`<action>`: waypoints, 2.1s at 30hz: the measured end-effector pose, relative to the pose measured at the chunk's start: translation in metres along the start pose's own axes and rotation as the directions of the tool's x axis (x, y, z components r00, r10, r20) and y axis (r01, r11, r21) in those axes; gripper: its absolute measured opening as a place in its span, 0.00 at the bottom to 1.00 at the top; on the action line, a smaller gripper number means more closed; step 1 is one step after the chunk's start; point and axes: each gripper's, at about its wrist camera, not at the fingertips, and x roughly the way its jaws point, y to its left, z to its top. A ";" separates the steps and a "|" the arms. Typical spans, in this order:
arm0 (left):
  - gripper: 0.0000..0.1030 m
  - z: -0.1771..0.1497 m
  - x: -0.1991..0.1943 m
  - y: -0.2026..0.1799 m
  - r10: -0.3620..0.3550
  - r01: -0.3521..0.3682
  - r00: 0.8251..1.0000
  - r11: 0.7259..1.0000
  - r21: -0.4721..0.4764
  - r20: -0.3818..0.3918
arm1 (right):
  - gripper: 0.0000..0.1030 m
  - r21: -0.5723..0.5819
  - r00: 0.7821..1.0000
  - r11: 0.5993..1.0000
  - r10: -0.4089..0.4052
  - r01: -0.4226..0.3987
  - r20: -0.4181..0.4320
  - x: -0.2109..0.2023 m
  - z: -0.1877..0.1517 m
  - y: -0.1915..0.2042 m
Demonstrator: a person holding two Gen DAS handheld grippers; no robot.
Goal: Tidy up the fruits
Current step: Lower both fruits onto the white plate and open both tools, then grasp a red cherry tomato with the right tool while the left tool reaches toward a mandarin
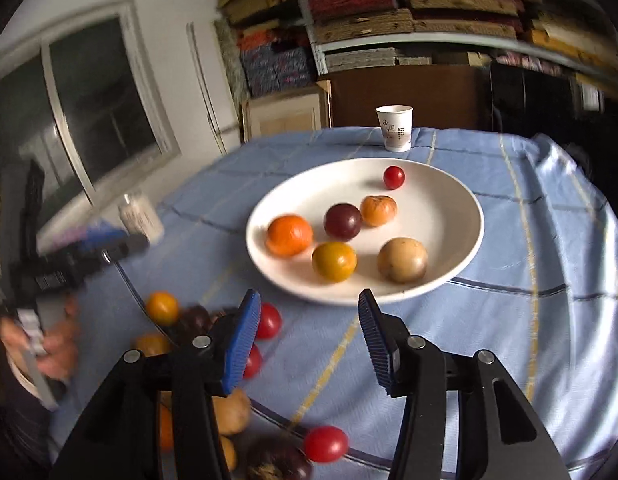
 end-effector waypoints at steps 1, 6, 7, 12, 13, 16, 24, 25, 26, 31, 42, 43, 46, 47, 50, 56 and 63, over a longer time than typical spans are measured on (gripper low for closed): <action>0.96 0.000 -0.001 0.003 0.015 -0.015 1.000 1.000 -0.012 0.003 | 0.50 -0.022 1.000 1.000 -0.014 0.014 -0.008 -0.001 -0.002 0.003; 0.96 -0.005 -0.008 0.012 0.087 -0.087 0.996 0.996 -0.023 0.010 | 0.50 0.019 0.997 1.000 -0.018 0.020 -0.074 -0.004 -0.016 -0.005; 0.96 -0.006 -0.009 0.013 0.087 -0.087 0.996 0.996 -0.026 0.005 | 0.50 0.035 0.995 0.999 -0.015 0.018 -0.099 -0.003 -0.021 -0.008; 0.96 -0.009 -0.006 0.017 0.030 -0.032 0.998 0.999 -0.039 -0.047 | 0.44 0.059 0.989 0.998 0.014 -0.006 -0.147 -0.005 -0.035 -0.010; 0.96 -0.010 -0.005 0.016 0.032 -0.034 0.998 0.999 -0.040 -0.047 | 0.44 0.060 0.988 0.998 0.012 -0.003 -0.152 -0.005 -0.036 -0.010; 0.96 -0.011 -0.004 0.014 0.056 -0.057 0.997 0.998 -0.029 -0.046 | 0.43 0.074 0.985 0.997 0.009 0.004 -0.172 -0.005 -0.041 -0.011; 0.96 -0.015 0.000 0.007 0.067 -0.067 0.996 0.998 0.002 -0.061 | 0.42 0.090 0.977 0.996 -0.002 0.021 -0.215 -0.001 -0.051 -0.015; 0.96 -0.015 0.001 0.006 0.074 -0.074 0.995 0.997 0.008 -0.063 | 0.42 0.090 0.975 0.996 -0.001 0.022 -0.222 0.000 -0.053 -0.014; 0.96 -0.015 0.001 0.006 0.076 -0.075 0.995 0.997 0.011 -0.065 | 0.42 0.090 0.973 0.996 0.000 0.021 -0.229 0.001 -0.054 -0.014; 0.96 -0.016 0.001 0.005 0.079 -0.078 0.995 0.997 0.019 -0.066 | 0.41 0.094 0.970 0.995 0.002 0.021 -0.243 0.003 -0.057 -0.014; 0.96 -0.015 0.001 0.010 0.101 -0.101 0.993 0.995 0.010 -0.068 | 0.26 0.228 0.959 0.972 0.113 -0.053 -0.259 0.010 -0.060 -0.029; 0.96 -0.015 0.002 0.011 0.107 -0.106 0.992 0.994 0.011 -0.069 | 0.25 0.231 0.960 0.971 0.115 -0.055 -0.255 0.010 -0.060 -0.029; 0.96 -0.016 0.005 0.014 0.148 -0.147 0.985 0.989 0.022 -0.083 | 0.25 0.251 0.964 0.964 0.142 -0.084 -0.226 0.008 -0.058 -0.030; 0.96 -0.016 0.008 0.017 0.157 -0.156 0.983 0.988 0.020 -0.096 | 0.25 0.248 0.967 0.965 0.143 -0.089 -0.210 0.006 -0.056 -0.029; 0.96 -0.017 0.014 0.025 0.108 -0.111 0.984 0.994 -0.016 -0.142 | 0.25 0.237 0.974 0.967 0.139 -0.095 -0.178 0.001 -0.052 -0.028; 0.77 -0.024 0.022 0.024 0.024 -0.028 0.980 0.999 -0.017 -0.199 | 0.25 0.225 0.973 0.972 0.109 -0.062 -0.202 0.005 -0.054 -0.028; 0.63 -0.031 0.024 0.008 0.033 -0.016 0.976 0.997 0.082 -0.214 | 0.25 0.232 0.973 0.971 0.100 -0.050 -0.208 0.005 -0.055 -0.032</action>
